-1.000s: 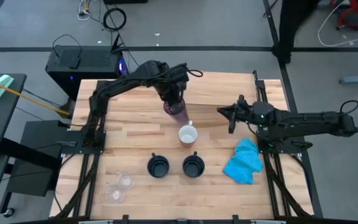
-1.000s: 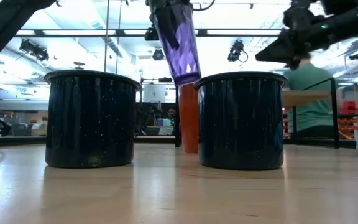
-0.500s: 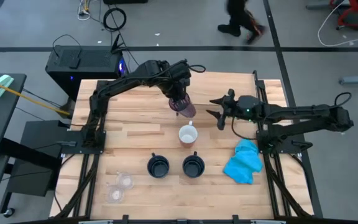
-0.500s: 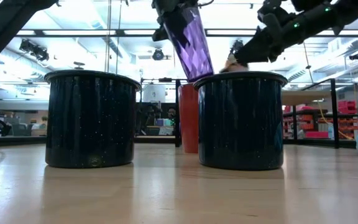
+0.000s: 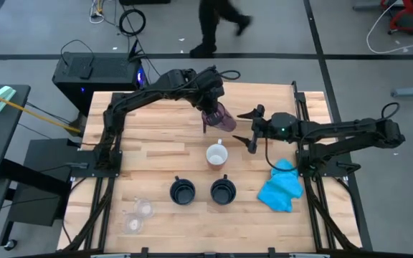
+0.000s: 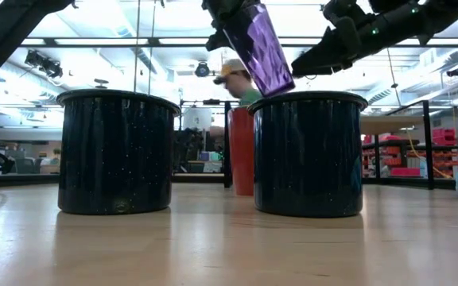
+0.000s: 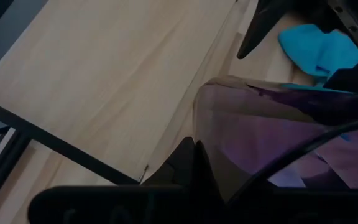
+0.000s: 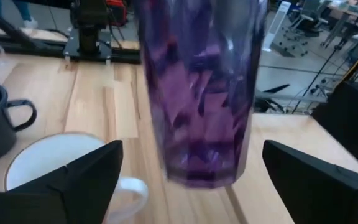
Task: Stack small to large cups/mugs on shelf
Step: Put the purple cup on the shelf
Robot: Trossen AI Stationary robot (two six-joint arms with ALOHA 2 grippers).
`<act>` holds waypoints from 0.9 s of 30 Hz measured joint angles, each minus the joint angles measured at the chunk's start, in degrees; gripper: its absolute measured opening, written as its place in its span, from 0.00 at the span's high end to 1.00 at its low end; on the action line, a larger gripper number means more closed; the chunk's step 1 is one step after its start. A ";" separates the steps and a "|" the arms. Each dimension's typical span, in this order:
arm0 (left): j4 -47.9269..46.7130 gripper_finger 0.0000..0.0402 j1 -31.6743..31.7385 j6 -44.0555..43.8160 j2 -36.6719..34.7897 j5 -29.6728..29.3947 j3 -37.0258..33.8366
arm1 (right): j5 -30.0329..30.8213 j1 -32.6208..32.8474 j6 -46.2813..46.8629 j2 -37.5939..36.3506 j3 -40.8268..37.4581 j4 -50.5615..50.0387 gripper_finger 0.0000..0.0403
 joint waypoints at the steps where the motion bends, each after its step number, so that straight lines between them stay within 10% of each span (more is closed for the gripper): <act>1: 0.07 0.97 0.02 0.02 0.00 0.00 0.00 | -0.02 0.00 -0.01 0.18 0.80 -0.12 0.02; 27: 0.68 0.97 -0.95 0.46 -0.04 0.01 -0.07 | -5.02 -1.53 -2.74 14.85 18.85 -11.32 0.02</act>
